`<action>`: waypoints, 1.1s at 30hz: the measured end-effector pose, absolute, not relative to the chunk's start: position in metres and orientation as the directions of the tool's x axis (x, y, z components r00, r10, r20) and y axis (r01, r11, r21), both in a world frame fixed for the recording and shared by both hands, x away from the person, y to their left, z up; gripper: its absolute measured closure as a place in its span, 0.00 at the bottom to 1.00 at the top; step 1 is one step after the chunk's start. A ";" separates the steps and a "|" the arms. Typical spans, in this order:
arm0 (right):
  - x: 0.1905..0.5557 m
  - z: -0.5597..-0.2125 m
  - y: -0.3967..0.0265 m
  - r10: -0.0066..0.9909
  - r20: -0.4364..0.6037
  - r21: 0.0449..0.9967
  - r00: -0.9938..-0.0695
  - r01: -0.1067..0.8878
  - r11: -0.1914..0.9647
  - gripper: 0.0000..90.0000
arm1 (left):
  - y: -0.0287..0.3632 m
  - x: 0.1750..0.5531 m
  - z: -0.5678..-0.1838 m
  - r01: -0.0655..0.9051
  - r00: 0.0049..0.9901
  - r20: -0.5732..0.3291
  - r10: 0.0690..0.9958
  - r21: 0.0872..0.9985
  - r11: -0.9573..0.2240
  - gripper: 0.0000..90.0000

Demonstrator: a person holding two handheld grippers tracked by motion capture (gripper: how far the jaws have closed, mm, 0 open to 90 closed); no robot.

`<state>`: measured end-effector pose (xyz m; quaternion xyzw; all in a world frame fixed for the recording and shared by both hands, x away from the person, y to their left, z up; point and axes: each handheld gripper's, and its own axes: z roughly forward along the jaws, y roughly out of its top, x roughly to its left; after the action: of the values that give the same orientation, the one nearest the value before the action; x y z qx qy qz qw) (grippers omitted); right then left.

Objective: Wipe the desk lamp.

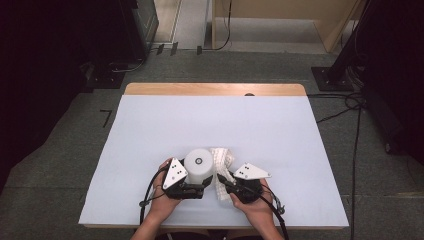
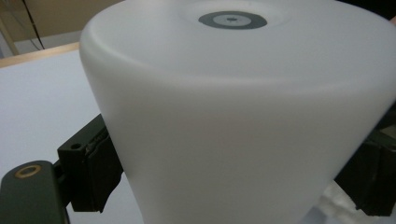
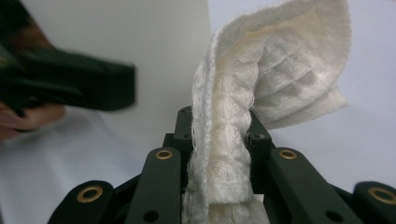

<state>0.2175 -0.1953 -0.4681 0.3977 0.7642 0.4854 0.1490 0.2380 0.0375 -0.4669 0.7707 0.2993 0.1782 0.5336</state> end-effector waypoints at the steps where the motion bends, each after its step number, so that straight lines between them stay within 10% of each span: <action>1: 0.218 -0.468 -0.195 0.752 0.158 0.860 -0.639 0.463 0.212 0.82 | 0.037 0.238 -0.467 0.271 0.757 -0.045 0.652 0.929 -0.251 0.10; 9: 0.210 -0.441 -0.208 0.758 0.110 0.926 -0.643 0.343 0.157 0.82 | 0.037 0.240 -0.470 0.242 0.756 0.008 0.655 0.925 -0.291 0.10; 33: 0.222 -0.471 -0.223 0.806 0.197 0.876 -0.558 0.469 0.111 0.81 | 0.048 0.246 -0.478 0.326 0.638 -0.042 0.769 0.920 -0.220 0.00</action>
<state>0.2221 -0.2226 -0.4708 0.4389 0.7263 0.5017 0.1676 0.2463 0.0476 -0.4784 0.7497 0.3651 0.2190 0.5066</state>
